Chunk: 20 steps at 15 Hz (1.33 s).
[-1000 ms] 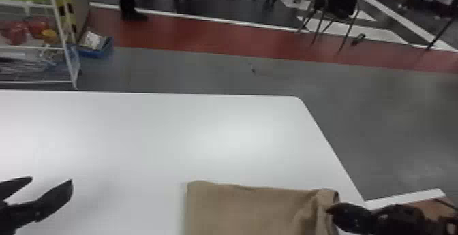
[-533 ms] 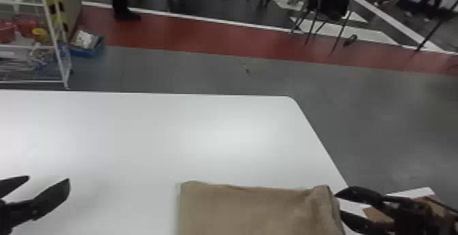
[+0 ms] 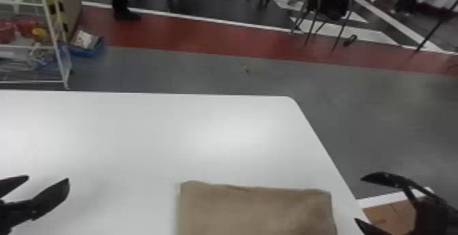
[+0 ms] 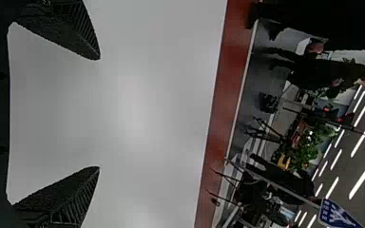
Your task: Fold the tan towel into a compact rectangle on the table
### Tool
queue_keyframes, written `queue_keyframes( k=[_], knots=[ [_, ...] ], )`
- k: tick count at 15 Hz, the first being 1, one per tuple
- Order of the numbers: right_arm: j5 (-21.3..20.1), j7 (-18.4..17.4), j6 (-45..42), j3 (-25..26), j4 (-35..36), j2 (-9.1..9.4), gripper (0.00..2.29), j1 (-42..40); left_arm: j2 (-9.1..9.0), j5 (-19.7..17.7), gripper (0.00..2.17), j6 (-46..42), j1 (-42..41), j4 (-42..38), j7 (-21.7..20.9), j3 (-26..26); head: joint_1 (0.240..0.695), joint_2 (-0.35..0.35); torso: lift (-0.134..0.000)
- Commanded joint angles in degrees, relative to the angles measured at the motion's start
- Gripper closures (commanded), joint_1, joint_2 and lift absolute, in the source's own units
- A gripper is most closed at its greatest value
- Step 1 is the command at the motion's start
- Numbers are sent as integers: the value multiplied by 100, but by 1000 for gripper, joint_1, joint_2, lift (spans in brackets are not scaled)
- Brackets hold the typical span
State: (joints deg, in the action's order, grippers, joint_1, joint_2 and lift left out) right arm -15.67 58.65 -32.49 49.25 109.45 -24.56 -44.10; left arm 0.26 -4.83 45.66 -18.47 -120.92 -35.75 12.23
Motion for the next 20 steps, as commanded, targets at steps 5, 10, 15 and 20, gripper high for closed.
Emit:
queue_keyframes(
  k=[5, 10, 15, 20],
  knots=[
    [2772, 332, 7939, 296, 2072, 488, 191, -108, -41, 17, 49, 18, -16, -2, -11, -10, 695, -350, -123],
    [3299, 33, 11015, 445, 2485, 496, 208, 402, -41, 0, 49, 0, -43, 16, -81, 52, 695, -350, -123],
    [3044, -143, 11226, 173, 1808, 382, 215, 806, -41, -9, 49, 0, -34, 68, -169, 104, 695, -350, -123],
    [2552, -283, 11226, -381, 1140, 215, 218, 1448, -41, -9, 49, 0, -34, 51, -195, 104, 695, -350, -123]
  ],
)
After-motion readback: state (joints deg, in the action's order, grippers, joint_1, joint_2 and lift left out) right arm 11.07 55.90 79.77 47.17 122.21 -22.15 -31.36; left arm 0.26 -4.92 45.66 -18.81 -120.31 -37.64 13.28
